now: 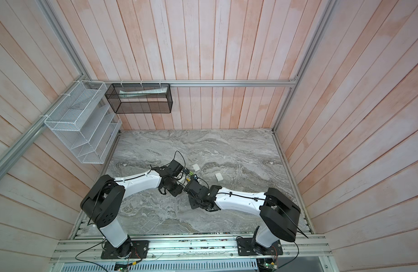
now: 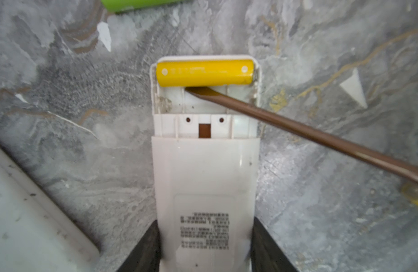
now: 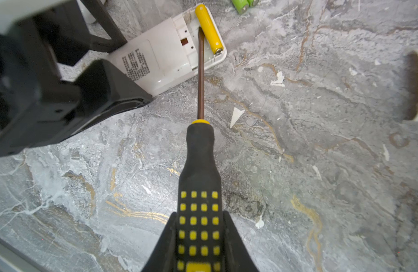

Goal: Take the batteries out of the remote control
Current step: 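Pry the second yellow battery out with the screwdriver while the left gripper holds the remote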

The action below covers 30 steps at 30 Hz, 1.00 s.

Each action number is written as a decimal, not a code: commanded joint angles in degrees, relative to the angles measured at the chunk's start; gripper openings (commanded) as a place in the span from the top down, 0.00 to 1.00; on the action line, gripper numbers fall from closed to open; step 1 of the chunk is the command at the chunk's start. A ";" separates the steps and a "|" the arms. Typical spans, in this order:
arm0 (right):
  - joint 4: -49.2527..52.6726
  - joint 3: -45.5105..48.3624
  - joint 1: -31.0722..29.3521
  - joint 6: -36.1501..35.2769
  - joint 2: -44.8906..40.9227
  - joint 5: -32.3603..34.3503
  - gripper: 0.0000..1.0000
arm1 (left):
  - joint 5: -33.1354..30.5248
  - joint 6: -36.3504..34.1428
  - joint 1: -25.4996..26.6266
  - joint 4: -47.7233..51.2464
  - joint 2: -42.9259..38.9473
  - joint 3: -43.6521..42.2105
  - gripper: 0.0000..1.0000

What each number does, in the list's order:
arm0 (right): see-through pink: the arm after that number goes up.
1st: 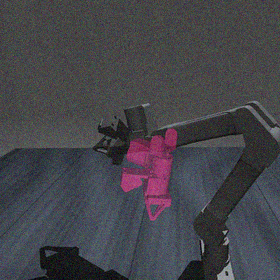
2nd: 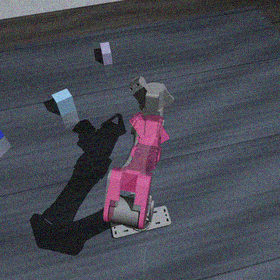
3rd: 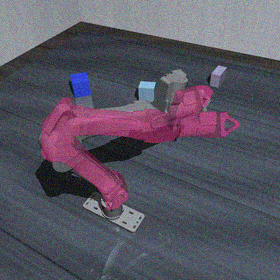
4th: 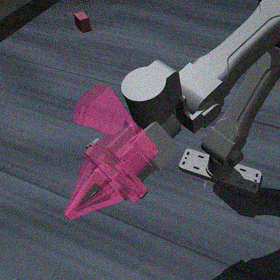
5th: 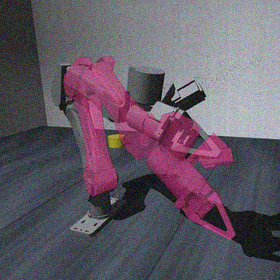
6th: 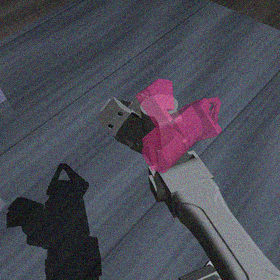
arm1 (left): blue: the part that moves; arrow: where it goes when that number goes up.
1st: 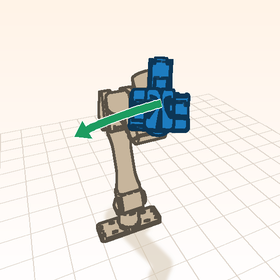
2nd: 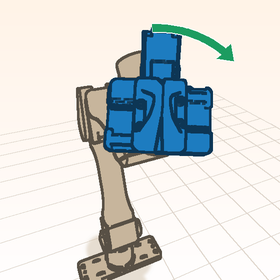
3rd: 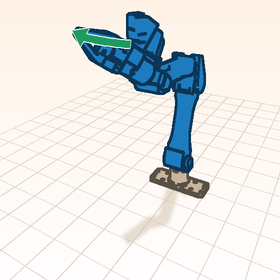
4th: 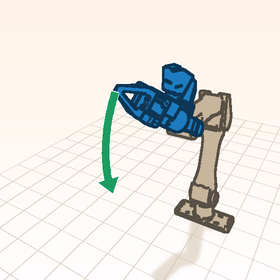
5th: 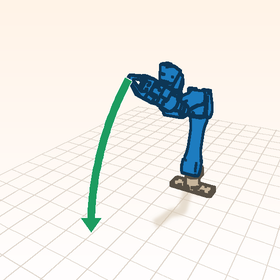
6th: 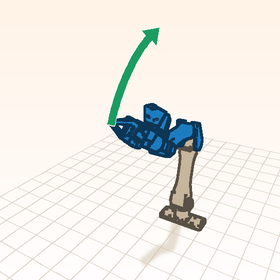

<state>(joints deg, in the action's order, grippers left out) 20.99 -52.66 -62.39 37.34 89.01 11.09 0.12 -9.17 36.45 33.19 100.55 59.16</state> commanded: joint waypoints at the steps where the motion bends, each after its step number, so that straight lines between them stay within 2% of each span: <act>1: 1.65 -0.44 0.01 1.37 1.64 1.79 1.00 | 3.79 1.37 0.95 1.52 3.67 -1.18 0.54; 15: -2.88 0.95 -0.89 3.26 3.98 3.14 1.00 | 4.19 1.97 0.99 1.28 4.58 -1.15 0.54; 30: -8.29 6.26 -1.42 2.82 1.39 3.77 1.00 | 4.54 1.61 0.99 1.52 4.56 -1.24 0.54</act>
<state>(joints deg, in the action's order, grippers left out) 13.37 -48.27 -64.05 39.88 90.50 13.96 0.21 -7.42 36.56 33.52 100.88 59.57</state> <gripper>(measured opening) 0.261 0.553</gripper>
